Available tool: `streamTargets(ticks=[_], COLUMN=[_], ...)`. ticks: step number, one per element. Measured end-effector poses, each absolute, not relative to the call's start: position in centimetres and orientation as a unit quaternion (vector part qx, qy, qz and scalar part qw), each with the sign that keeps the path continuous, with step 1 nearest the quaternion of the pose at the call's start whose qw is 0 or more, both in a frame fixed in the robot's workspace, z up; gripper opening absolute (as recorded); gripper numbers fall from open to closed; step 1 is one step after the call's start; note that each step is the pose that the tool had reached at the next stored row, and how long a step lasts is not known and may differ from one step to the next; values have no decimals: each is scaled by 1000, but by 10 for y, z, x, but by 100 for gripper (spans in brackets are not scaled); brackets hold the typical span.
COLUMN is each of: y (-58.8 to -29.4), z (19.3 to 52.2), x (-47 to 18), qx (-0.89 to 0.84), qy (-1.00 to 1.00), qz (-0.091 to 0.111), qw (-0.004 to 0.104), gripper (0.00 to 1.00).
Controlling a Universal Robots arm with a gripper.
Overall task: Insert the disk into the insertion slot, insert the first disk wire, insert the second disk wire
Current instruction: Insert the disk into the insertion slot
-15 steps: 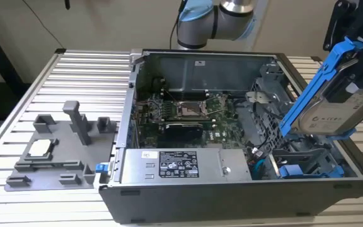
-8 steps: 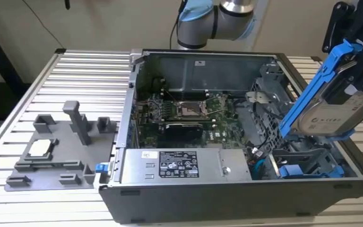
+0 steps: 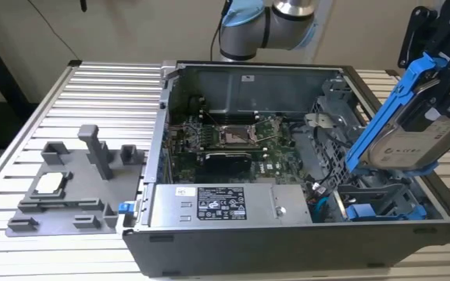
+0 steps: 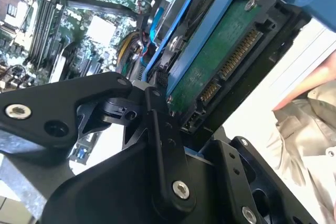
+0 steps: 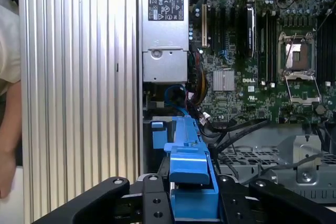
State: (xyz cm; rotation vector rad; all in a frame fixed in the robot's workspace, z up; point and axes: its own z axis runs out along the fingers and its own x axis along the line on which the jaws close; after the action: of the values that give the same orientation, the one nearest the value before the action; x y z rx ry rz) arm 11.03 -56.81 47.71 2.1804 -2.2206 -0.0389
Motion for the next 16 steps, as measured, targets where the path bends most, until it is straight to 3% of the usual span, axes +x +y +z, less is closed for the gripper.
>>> streamTargets(ticks=[16], y=[-568], z=[468], x=[114], qx=[701], qy=[-713], qz=[-13], qw=[15], gripper=[33])
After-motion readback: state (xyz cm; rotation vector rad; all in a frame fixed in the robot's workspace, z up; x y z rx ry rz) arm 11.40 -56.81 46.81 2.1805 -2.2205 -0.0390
